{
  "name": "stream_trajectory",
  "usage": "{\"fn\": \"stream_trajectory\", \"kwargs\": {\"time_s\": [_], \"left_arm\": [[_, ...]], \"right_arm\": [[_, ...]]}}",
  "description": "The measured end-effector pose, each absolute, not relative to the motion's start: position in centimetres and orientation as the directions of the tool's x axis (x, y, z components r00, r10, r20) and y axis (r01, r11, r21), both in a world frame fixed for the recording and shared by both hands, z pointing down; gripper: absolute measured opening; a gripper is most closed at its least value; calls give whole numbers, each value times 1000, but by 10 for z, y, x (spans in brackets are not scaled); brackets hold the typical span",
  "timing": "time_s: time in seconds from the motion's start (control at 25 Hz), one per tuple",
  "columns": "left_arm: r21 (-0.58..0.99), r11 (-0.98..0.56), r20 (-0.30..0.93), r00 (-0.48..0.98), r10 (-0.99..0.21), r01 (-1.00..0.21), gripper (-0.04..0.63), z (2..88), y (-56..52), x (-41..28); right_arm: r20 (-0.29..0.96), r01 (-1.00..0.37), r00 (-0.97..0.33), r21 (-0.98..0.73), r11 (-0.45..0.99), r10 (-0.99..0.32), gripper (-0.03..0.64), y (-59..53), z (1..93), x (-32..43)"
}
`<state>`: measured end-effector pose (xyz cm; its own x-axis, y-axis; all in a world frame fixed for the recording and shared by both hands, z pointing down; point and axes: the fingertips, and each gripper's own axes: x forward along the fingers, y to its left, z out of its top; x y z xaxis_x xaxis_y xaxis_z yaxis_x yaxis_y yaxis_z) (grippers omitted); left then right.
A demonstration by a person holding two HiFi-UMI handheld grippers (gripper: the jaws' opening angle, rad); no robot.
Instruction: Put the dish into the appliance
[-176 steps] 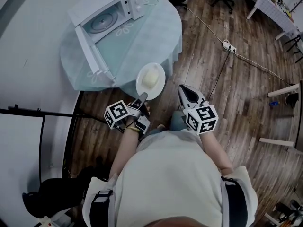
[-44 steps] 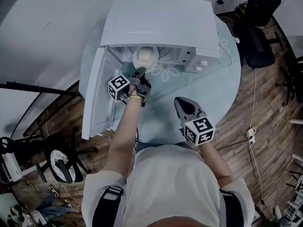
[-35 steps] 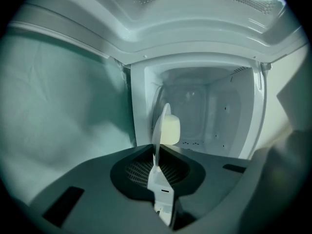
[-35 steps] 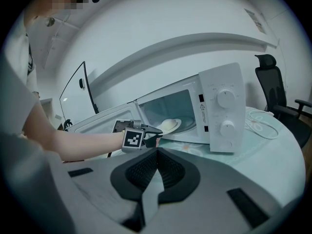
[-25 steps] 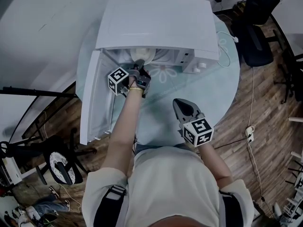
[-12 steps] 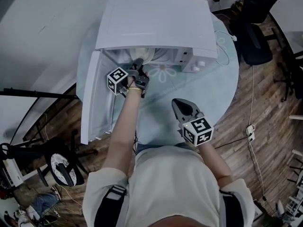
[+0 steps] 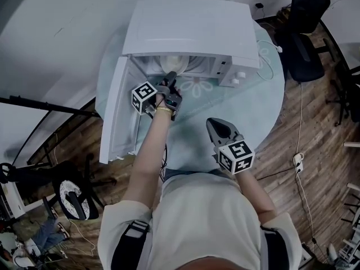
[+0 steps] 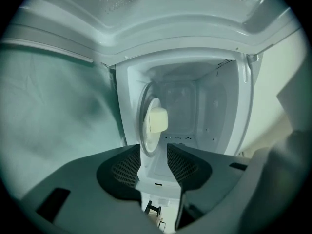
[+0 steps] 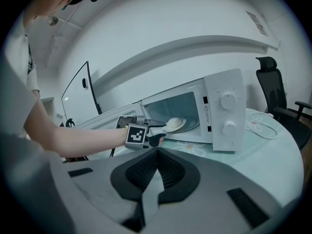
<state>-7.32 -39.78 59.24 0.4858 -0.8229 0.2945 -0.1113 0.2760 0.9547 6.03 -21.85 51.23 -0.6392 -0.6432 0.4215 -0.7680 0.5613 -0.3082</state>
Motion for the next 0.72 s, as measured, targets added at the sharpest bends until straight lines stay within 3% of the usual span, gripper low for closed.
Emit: {"fn": "stream_trajectory", "kwargs": {"time_s": [0.28, 0.48, 0.72], "left_arm": [[957, 223, 289, 520, -804, -188, 143, 573, -364, -62], [951, 210, 300, 524, -797, -225, 41, 564, -334, -58], [964, 194, 264, 546, -795, -184, 11, 554, -293, -50]], "right_arm": [[409, -779, -626, -296, 552, -664, 6, -207, 506, 63], [401, -794, -608, -291, 534, -685, 6, -200, 502, 69], [390, -803, -596, -297, 517, -702, 6, -187, 498, 77]]}}
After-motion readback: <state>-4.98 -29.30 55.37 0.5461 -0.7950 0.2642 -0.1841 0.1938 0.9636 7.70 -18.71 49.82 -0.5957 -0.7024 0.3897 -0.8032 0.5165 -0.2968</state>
